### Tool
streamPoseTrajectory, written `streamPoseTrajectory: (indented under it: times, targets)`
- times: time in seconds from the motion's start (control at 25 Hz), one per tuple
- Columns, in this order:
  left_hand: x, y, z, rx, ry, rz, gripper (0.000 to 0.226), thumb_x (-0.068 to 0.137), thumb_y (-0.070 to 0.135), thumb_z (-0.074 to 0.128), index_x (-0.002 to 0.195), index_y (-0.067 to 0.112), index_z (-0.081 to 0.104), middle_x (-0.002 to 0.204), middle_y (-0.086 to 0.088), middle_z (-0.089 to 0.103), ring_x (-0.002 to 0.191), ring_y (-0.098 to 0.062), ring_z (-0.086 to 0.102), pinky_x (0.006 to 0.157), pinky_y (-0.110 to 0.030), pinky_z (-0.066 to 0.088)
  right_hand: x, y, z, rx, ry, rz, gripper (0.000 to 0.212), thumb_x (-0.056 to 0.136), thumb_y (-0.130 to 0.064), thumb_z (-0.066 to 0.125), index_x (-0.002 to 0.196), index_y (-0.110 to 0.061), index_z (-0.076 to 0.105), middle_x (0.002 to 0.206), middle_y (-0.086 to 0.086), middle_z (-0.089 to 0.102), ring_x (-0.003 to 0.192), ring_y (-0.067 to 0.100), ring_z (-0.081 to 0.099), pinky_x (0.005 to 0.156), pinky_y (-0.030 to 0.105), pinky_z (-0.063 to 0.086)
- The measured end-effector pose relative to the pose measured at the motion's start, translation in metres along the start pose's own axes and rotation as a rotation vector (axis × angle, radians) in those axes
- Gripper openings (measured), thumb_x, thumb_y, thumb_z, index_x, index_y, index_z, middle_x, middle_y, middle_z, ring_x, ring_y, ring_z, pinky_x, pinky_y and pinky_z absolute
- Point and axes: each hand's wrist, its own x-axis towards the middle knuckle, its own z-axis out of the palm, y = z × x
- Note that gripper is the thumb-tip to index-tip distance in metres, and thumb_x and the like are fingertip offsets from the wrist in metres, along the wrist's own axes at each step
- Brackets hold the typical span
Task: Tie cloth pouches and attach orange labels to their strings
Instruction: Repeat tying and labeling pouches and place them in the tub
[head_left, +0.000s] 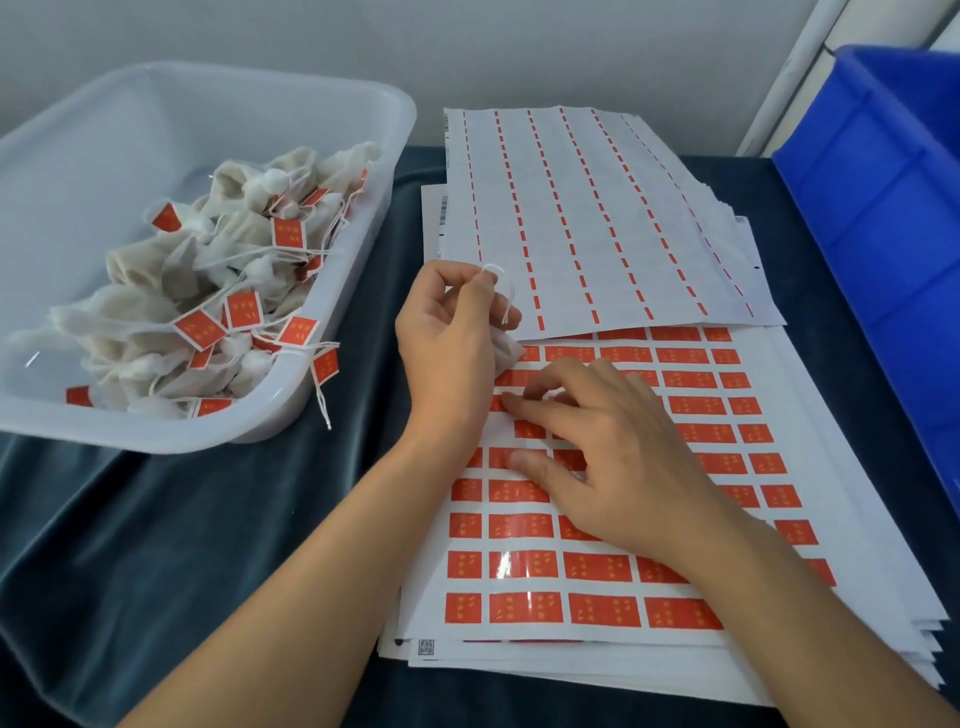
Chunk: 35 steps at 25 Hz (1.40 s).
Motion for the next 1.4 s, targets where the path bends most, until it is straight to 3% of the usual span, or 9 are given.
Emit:
streamPoseTrajectory:
  times: [0.2,0.4,0.68,0.88,1.24,1.4]
  targets:
    - [0.001,0.001,0.000,0.000,0.004,0.001,0.012,0.103,0.013,0.057,0.093,0.009,0.061,0.066,0.004,0.066,0.064,-0.007,0.067,0.059,-0.018,0.055,-0.001,-0.002,0.000,0.063,0.065,0.000,0.046,0.091,-0.061,0.061,0.128,-0.034,0.070,0.117,-0.020,0.059,0.105,0.002,0.047,0.094,0.028,0.042]
    - [0.001,0.000,0.001,0.009,-0.004,-0.004,0.012,0.104,0.013,0.057,0.093,0.009,0.062,0.066,0.004,0.066,0.064,-0.006,0.067,0.059,-0.017,0.055,0.001,0.009,-0.008,0.160,0.013,0.045,0.043,0.087,-0.054,0.071,0.127,-0.039,0.069,0.120,-0.030,0.053,0.109,-0.008,0.043,0.088,0.011,0.031]
    - [0.001,-0.003,0.002,0.023,-0.010,0.003,0.013,0.102,0.014,0.057,0.090,0.012,0.061,0.066,0.004,0.067,0.062,-0.007,0.066,0.061,-0.021,0.057,-0.002,0.002,-0.005,0.138,0.049,0.031,0.036,0.087,-0.041,0.076,0.122,-0.031,0.074,0.112,-0.020,0.063,0.104,-0.002,0.048,0.093,0.020,0.039]
    - [0.000,-0.004,0.004,0.025,0.010,0.001,0.013,0.101,0.015,0.057,0.090,0.012,0.062,0.066,0.004,0.067,0.062,-0.007,0.067,0.058,-0.021,0.056,-0.003,0.000,-0.003,0.157,0.079,0.036,0.033,0.086,-0.038,0.078,0.118,-0.029,0.076,0.109,-0.018,0.065,0.101,-0.001,0.049,0.090,0.017,0.036]
    - [-0.001,-0.005,0.008,-0.022,0.005,0.002,0.011,0.101,0.015,0.058,0.093,0.007,0.061,0.066,0.002,0.066,0.061,-0.008,0.066,0.058,-0.019,0.055,-0.003,0.001,-0.003,0.199,0.068,0.027,0.030,0.087,-0.032,0.079,0.116,-0.032,0.077,0.109,-0.022,0.063,0.104,-0.001,0.050,0.092,0.012,0.033]
    - [-0.001,-0.006,0.009,-0.039,0.011,-0.016,0.012,0.102,0.015,0.059,0.092,0.009,0.061,0.066,0.002,0.066,0.063,-0.009,0.066,0.060,-0.021,0.056,0.000,0.001,-0.003,0.208,0.059,0.057,0.030,0.086,-0.033,0.080,0.116,-0.036,0.075,0.106,-0.031,0.052,0.104,-0.005,0.047,0.088,0.009,0.032]
